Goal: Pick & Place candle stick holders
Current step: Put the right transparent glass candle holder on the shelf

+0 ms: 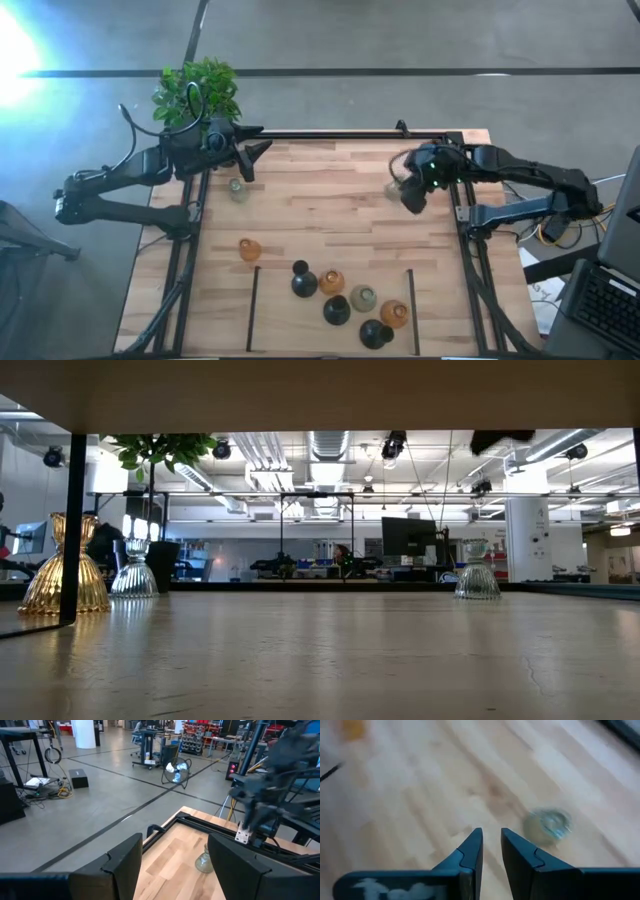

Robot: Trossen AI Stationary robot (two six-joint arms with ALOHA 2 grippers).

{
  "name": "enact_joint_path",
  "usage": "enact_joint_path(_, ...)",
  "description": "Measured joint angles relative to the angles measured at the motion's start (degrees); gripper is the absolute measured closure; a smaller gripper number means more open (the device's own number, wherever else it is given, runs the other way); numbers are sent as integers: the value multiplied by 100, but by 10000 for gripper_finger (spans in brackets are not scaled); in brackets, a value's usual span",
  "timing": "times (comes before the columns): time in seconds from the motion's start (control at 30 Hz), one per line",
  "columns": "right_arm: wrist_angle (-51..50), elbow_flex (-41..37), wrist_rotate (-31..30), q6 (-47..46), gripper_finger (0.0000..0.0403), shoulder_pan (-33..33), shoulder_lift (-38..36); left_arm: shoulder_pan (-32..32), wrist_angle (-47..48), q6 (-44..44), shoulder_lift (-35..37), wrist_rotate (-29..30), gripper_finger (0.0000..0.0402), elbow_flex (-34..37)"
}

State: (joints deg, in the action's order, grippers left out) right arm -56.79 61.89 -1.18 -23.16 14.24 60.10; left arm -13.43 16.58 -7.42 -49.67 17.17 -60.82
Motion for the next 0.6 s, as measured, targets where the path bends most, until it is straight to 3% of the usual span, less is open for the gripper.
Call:
enact_joint_path(0.1,31,-453,415,-412,339,909,40,0,19,-2,-3,0,172,15)
enact_joint_path(0.3,268,-802,2048,-303,339,2213,515,0,20,-20,-5,0,172,16)
enact_joint_path(0.6,292,-512,1760,86,339,2541,1186,0,17,-77,-5,2,172,16)
